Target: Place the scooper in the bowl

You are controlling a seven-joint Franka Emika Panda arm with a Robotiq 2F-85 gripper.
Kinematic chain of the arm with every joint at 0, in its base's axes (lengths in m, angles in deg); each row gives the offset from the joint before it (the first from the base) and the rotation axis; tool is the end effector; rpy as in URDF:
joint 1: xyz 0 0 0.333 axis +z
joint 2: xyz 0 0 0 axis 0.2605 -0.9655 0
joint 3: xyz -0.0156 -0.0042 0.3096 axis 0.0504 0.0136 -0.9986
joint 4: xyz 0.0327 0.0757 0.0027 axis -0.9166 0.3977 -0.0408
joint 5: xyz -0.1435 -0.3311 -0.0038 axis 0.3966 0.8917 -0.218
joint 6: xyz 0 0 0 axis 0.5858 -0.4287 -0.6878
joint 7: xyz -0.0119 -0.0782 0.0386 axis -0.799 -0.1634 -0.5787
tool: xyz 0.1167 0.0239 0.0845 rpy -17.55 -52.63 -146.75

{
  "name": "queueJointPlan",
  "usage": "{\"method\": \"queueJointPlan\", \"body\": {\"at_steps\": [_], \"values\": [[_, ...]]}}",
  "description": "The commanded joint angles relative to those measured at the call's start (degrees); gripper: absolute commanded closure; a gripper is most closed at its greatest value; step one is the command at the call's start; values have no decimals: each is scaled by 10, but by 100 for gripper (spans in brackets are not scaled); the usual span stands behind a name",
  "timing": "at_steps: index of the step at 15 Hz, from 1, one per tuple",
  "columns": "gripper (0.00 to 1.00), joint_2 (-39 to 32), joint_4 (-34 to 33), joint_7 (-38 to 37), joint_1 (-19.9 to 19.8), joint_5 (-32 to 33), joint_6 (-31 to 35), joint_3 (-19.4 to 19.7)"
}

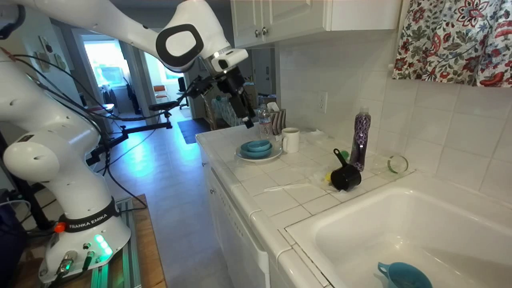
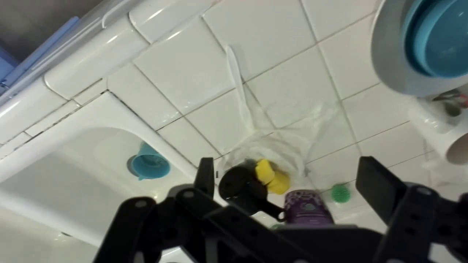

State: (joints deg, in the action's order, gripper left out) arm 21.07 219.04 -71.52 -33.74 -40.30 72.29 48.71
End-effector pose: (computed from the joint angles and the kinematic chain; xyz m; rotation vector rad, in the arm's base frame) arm 0.4170 -0.1203 0.4491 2.8393 -0.9841 0.6275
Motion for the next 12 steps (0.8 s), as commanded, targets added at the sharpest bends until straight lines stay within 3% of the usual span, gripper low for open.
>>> {"method": "queueJointPlan", "body": {"at_steps": [1,2,6,9,12], "values": [[0,-63,-38,-97,-41,58,25,-13],[0,-31,-9,-55,-15,38,24,8],[0,-41,-13,-58,-12,40,24,13],[0,-81,-44,-198,-39,60,24,-13],[0,-120,-73,-316,-37,74,27,-17]]}}
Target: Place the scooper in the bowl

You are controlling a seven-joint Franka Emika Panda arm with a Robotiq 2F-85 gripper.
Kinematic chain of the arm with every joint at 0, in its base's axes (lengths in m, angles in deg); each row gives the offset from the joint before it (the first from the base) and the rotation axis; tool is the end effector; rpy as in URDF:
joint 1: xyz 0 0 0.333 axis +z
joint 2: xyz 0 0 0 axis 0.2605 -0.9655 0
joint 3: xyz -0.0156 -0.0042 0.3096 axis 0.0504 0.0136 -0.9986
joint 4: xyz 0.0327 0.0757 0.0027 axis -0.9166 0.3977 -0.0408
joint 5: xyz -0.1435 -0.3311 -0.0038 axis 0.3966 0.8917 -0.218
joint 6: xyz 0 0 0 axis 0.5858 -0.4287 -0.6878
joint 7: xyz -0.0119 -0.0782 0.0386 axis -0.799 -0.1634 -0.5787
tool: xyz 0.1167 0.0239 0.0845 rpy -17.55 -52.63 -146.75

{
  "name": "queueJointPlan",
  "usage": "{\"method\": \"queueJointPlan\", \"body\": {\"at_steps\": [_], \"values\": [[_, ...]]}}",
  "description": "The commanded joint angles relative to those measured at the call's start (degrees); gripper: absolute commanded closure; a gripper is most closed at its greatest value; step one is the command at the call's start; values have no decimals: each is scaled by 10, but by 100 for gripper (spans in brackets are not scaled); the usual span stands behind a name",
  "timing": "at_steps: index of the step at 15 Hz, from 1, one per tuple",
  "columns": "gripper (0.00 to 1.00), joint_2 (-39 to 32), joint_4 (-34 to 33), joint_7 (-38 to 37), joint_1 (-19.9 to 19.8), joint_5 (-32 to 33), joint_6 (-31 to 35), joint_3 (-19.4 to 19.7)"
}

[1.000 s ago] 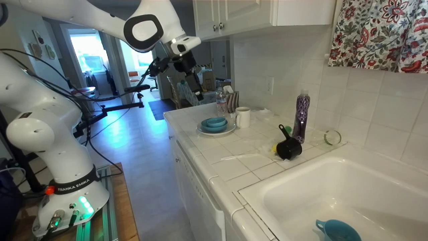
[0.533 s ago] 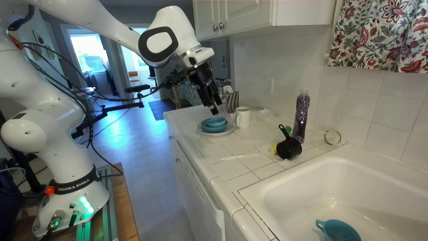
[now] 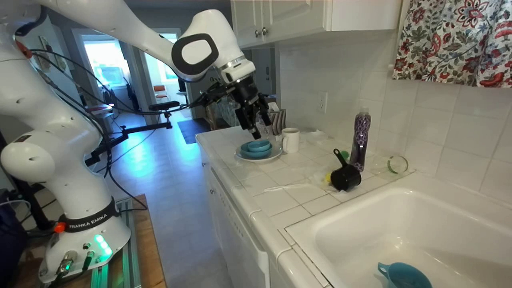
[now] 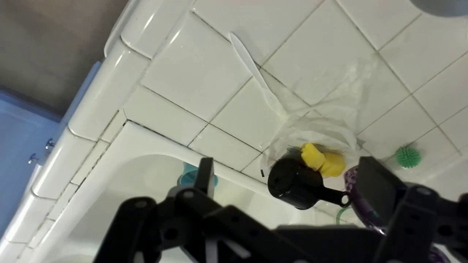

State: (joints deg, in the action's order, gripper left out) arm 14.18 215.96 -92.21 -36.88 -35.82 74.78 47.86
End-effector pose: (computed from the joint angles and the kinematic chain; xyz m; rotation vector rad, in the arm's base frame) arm 0.4390 -0.1458 0.4270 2.6435 -1.4560 0.6227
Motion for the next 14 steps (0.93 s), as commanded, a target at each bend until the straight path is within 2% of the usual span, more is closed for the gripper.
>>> {"method": "queueJointPlan", "body": {"at_steps": [1,5,9,14], "values": [[0,-67,-54,-149,-4,37,3,-6],[0,-142,-113,-304,12,78,4,17],[0,-222,-190,-434,46,92,-11,64],[0,-325,-299,-478,100,47,-17,123]]}}
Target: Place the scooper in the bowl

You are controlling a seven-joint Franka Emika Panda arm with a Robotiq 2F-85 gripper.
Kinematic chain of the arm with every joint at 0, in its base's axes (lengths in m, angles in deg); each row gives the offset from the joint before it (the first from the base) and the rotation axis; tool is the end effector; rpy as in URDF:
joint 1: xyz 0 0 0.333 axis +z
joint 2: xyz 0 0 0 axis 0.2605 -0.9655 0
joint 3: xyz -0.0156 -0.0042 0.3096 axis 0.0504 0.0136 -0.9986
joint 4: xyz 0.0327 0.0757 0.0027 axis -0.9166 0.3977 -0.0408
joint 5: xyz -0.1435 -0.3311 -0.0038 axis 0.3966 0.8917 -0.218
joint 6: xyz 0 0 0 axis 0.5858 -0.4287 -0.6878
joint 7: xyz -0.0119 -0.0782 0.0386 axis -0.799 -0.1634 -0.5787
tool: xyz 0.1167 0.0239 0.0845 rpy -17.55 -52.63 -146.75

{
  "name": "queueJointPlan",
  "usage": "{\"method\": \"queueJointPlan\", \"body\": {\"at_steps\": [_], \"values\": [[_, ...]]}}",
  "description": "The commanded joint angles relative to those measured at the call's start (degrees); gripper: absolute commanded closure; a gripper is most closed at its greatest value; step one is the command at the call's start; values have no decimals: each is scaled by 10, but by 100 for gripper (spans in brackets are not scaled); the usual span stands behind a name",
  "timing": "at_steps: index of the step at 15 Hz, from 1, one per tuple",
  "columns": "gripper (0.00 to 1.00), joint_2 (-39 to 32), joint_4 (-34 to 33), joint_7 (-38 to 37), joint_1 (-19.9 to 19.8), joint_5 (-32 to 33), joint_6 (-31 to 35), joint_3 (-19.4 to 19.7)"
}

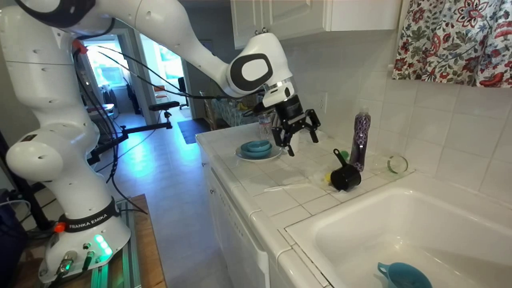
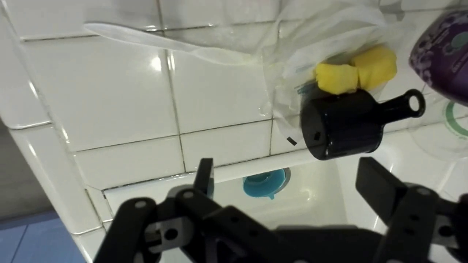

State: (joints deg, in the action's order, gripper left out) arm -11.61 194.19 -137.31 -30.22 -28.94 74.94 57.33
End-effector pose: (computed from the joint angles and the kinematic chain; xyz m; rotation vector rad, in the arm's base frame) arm 0.5472 -0.2119 0.3692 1.9731 -2.3565 0.6059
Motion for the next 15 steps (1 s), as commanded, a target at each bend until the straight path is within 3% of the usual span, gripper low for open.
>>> {"method": "queueJointPlan", "body": {"at_steps": [1,8,12,13,14,15], "values": [[0,-88,-103,-28,43,-30,-20,35],[1,-199,-254,-23,86,-70,-45,66],[13,-236,-300,-20,86,-92,-68,74],[26,-245,-309,-20,85,-96,-73,75],[27,-251,-314,-20,84,-99,-77,77],[34,-257,-321,-19,83,-103,-82,78]]}}
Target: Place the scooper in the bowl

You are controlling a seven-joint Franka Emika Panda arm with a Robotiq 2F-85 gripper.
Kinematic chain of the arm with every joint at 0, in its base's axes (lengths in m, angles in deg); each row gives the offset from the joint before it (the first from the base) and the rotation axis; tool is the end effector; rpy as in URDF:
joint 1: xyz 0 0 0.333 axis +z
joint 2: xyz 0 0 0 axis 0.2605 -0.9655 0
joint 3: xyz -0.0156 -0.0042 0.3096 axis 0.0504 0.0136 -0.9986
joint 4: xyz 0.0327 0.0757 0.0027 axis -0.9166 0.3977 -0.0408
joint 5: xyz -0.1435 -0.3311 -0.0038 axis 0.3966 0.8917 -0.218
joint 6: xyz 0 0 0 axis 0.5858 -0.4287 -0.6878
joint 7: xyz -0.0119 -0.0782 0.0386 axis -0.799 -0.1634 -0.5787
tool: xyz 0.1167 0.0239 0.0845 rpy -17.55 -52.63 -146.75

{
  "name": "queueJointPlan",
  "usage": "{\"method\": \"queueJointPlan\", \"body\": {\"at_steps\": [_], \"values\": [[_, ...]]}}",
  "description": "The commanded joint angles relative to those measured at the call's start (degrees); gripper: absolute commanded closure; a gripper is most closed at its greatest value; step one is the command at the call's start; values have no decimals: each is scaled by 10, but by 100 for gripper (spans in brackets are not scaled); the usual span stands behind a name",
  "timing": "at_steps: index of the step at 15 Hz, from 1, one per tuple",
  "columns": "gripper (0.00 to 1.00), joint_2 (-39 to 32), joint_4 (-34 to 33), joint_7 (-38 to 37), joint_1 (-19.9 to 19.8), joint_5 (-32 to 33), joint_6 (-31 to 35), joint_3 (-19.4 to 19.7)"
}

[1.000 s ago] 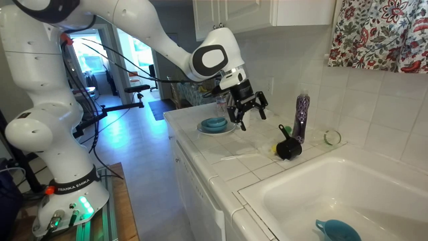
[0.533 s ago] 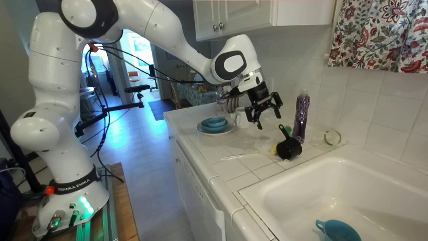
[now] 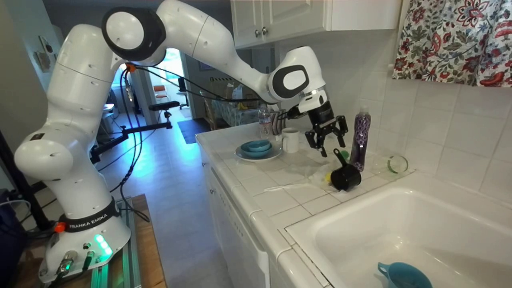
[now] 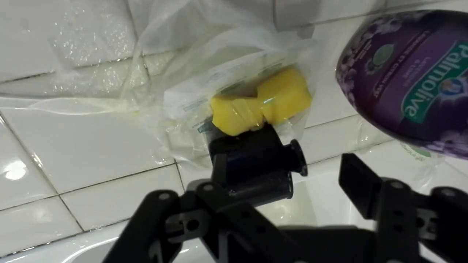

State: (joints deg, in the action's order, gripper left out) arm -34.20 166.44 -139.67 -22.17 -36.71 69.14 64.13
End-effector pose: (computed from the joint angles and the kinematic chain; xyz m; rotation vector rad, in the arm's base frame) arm 0.6650 -0.2204 0.3338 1.8690 -2.4405 0.6175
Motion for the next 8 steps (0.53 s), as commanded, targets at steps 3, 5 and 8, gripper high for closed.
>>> {"method": "queueJointPlan", "body": {"at_steps": [3,5,8], "values": [[66,-45,-56,4,3,-31,-33,14],[81,-51,-63,3,4,-31,-35,16],[96,-54,-72,2,5,-29,-40,18]]}}
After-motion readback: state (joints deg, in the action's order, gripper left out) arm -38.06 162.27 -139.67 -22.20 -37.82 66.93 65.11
